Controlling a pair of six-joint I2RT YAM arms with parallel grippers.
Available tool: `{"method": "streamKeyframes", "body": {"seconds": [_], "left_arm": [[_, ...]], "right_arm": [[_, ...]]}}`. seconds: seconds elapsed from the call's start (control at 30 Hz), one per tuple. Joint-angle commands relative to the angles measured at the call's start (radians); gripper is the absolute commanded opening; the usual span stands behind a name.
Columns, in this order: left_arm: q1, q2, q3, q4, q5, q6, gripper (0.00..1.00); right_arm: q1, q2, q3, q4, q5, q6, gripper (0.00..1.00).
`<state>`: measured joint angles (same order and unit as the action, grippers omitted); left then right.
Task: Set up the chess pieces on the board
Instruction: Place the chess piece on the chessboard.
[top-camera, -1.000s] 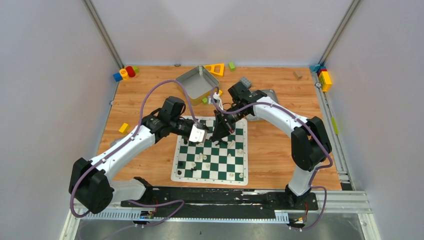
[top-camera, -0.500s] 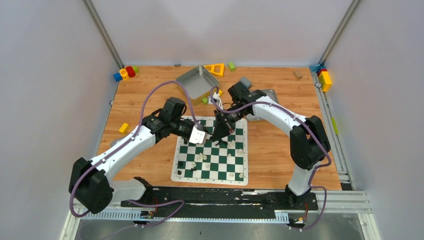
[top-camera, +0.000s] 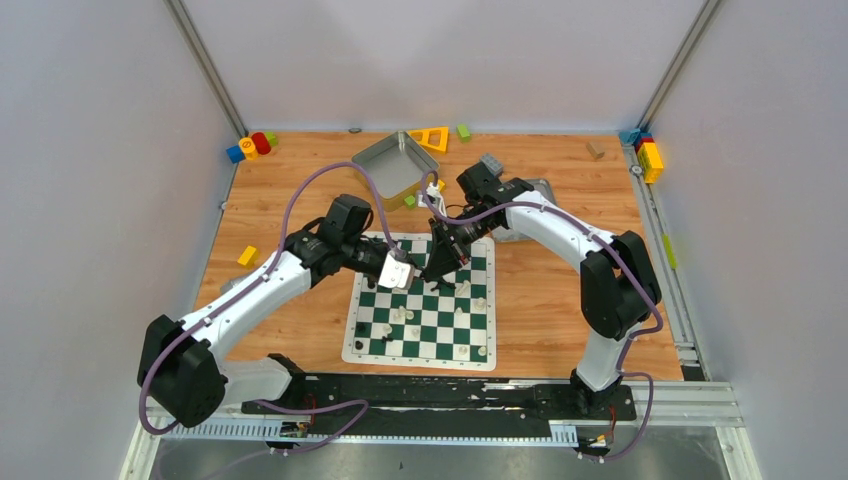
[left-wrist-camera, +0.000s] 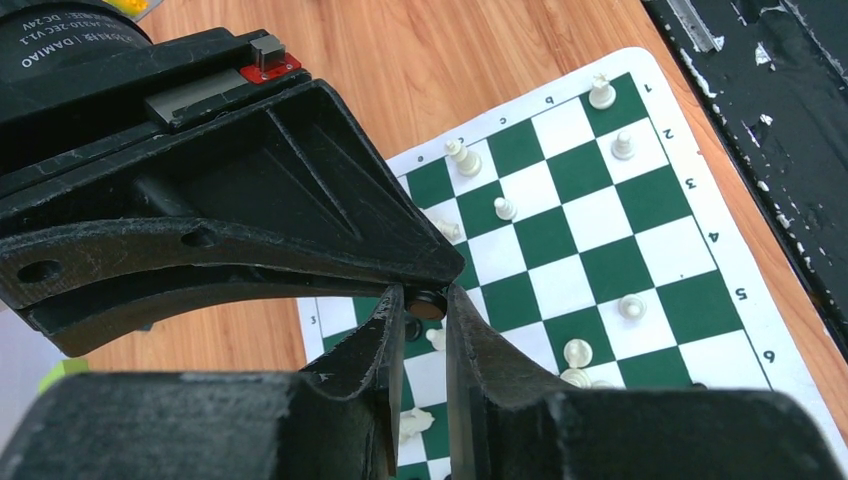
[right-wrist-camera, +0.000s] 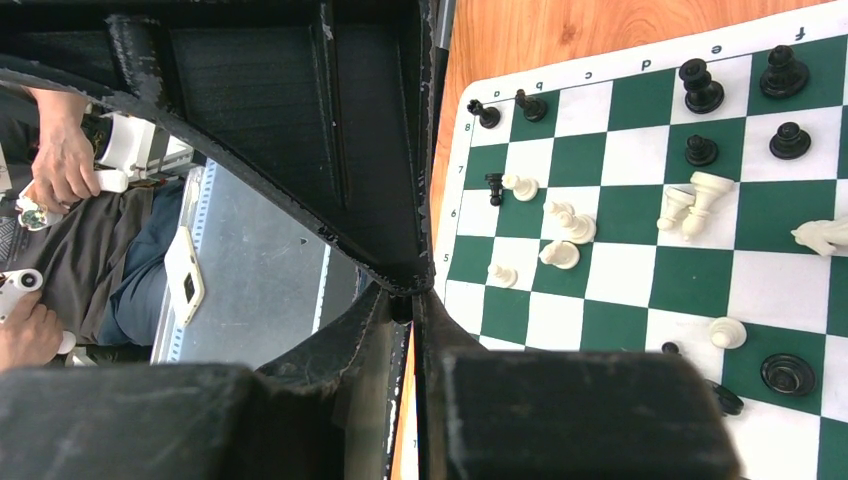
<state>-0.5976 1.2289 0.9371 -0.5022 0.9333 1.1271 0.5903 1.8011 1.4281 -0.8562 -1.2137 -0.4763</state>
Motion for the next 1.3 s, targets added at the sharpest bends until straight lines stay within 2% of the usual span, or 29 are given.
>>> {"method": "streamKeyframes", "body": {"seconds": [0.0,0.2,0.4,0.63,0.87,1.03,1.27], "left_arm": [[-0.020,-0.003,0.007,0.003,0.020,0.012,0.15],[-0.021,-0.010,-0.005,0.052,-0.028,-0.048,0.00],[-0.020,-0.014,-0.032,0.137,-0.086,-0.144,0.00],[-0.011,-0.031,-0.087,0.315,-0.201,-0.313,0.00],[0.011,-0.002,-0.083,0.445,-0.335,-0.575,0.00],[0.066,0.028,-0.058,0.491,-0.294,-0.758,0.00],[0.094,0.048,-0.069,0.645,-0.251,-0.988,0.00]], "right_arm": [[-0.009,0.001,0.052,0.034,-0.061,-0.019,0.13],[-0.021,0.000,0.051,0.032,-0.056,-0.011,0.23],[-0.047,-0.004,0.038,0.031,-0.044,0.000,0.36],[-0.110,-0.016,0.023,0.053,0.022,0.049,0.40],[-0.125,-0.077,-0.055,0.252,0.131,0.226,0.42],[-0.139,-0.123,-0.121,0.447,0.166,0.369,0.42],[-0.153,-0.108,-0.125,0.569,0.129,0.545,0.43]]}}
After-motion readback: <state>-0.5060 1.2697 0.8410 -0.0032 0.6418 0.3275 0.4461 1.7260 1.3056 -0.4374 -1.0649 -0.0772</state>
